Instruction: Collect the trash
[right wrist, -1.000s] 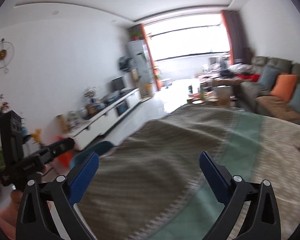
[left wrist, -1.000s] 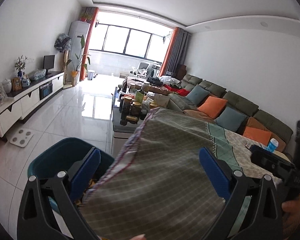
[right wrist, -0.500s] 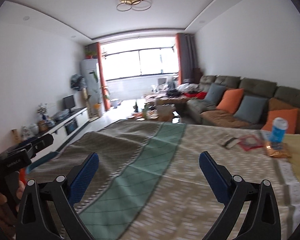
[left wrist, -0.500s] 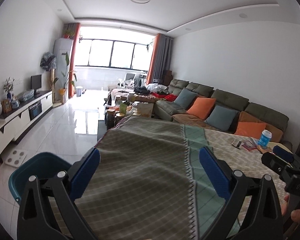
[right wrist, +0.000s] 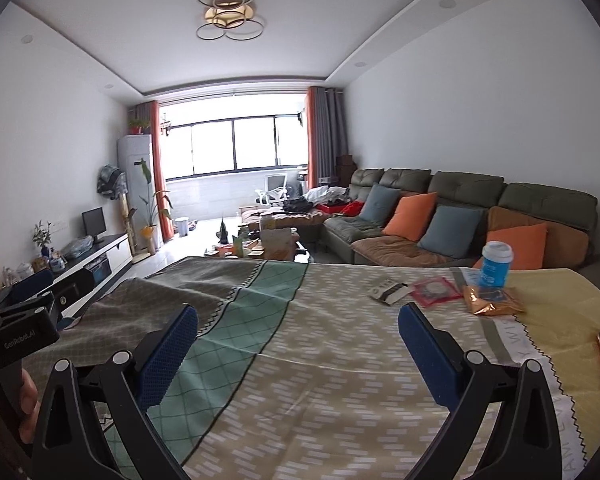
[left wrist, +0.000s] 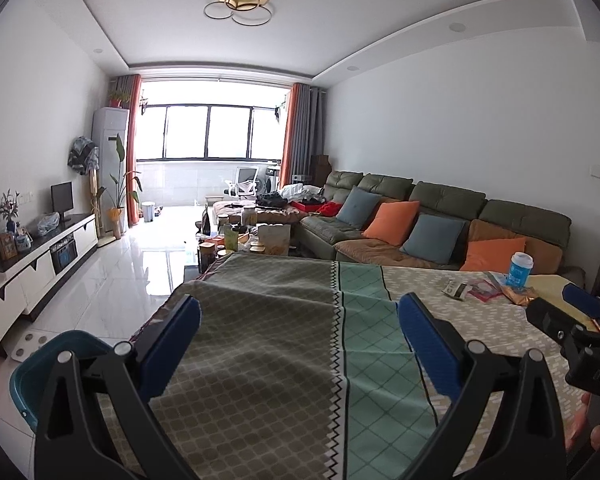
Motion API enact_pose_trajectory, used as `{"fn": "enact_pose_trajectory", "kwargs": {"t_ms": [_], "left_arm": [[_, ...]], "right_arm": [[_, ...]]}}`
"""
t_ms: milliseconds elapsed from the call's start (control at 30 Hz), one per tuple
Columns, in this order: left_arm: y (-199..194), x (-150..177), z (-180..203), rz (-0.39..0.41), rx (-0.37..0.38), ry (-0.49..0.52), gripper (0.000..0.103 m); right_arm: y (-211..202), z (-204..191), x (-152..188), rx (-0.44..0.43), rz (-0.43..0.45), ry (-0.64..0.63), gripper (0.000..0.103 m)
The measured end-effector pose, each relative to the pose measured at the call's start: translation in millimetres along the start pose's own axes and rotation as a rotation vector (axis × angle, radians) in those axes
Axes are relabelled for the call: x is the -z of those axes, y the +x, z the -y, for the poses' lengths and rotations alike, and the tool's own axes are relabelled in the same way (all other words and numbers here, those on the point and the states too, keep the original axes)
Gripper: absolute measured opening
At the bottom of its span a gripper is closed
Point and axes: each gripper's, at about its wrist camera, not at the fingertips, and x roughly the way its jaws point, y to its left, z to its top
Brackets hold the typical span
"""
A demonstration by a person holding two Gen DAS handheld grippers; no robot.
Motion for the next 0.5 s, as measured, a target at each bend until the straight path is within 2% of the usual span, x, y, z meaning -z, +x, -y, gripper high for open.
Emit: {"fn": "enact_pose_trajectory", "kwargs": {"t_ms": [500], "left_arm": [[-1,-1,10,0.023,0.007,0.012,0.100]], "right_arm": [[-11,5,-2,0.032,0.029,0.001,0.100]]}}
